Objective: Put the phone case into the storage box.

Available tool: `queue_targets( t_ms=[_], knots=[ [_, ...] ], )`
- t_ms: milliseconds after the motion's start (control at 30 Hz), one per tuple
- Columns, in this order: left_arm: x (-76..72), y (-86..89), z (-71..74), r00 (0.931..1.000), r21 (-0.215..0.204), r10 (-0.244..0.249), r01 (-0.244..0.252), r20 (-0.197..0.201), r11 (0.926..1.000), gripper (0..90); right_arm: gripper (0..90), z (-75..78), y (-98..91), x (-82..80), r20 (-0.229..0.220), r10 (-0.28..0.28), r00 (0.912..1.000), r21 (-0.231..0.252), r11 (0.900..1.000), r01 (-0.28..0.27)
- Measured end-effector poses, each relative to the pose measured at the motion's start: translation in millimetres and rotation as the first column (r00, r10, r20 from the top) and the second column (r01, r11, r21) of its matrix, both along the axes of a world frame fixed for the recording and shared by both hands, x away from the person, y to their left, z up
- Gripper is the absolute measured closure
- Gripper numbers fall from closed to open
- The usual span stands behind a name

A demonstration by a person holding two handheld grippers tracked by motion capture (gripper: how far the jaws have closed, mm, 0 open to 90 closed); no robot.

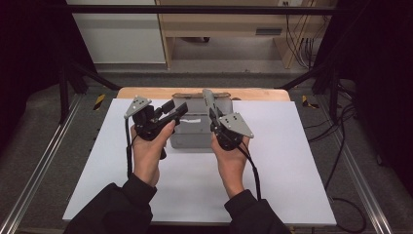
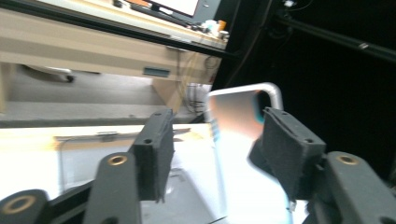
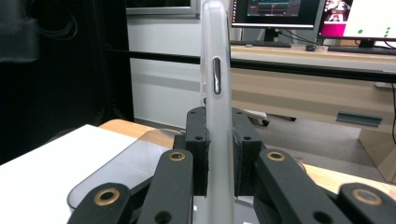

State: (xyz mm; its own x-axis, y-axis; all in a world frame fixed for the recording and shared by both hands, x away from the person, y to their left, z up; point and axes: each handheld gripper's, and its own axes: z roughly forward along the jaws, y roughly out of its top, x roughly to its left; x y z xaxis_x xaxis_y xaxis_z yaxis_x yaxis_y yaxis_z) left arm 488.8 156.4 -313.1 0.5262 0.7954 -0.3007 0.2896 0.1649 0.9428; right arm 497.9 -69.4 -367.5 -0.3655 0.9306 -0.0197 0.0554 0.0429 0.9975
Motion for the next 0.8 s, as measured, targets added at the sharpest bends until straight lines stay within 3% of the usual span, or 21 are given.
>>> queue_targets(
  t_ms=[200,300,433,500,567,700,800],
  knots=[
    [-12.9,12.1,-28.1,0.9966,0.098,0.057,-0.062,0.059,0.9932,33.0,80.4,0.0,-7.1,5.8,-0.020,-0.008,0.9998,0.015,0.9999,0.009],
    [-20.4,21.5,-44.1,0.9918,0.146,0.086,-0.100,0.094,0.9843,28.7,80.4,-1.5,-10.2,11.1,-0.040,-0.013,0.9991,0.024,0.9996,0.014],
    [-27.7,35.4,-63.5,0.9906,0.195,0.092,-0.110,0.101,0.9745,25.2,80.4,-4.0,-13.1,18.3,-0.077,-0.012,0.9970,0.049,0.9987,0.016],
    [-35.1,50.3,-79.8,0.9880,0.191,0.112,-0.131,0.107,0.9728,24.4,80.4,-4.8,-15.1,22.5,-0.091,-0.019,0.9956,0.058,0.9980,0.024],
    [-37.9,56.6,-86.5,0.9884,0.191,0.113,-0.131,0.102,0.9729,23.2,80.5,-4.7,-16.1,24.4,-0.098,-0.019,0.9950,0.061,0.9978,0.025],
    [-51.9,76.1,-108.2,0.9827,0.189,0.152,-0.170,0.106,0.9673,22.0,80.5,-3.4,-23.7,35.5,-0.139,-0.031,0.9898,0.116,0.9921,0.047],
    [-60.7,89.8,-125.1,0.9823,0.191,0.165,-0.179,0.089,0.9652,21.1,80.5,-2.0,-26.7,41.5,-0.142,-0.046,0.9889,0.119,0.9908,0.063]
  ],
)
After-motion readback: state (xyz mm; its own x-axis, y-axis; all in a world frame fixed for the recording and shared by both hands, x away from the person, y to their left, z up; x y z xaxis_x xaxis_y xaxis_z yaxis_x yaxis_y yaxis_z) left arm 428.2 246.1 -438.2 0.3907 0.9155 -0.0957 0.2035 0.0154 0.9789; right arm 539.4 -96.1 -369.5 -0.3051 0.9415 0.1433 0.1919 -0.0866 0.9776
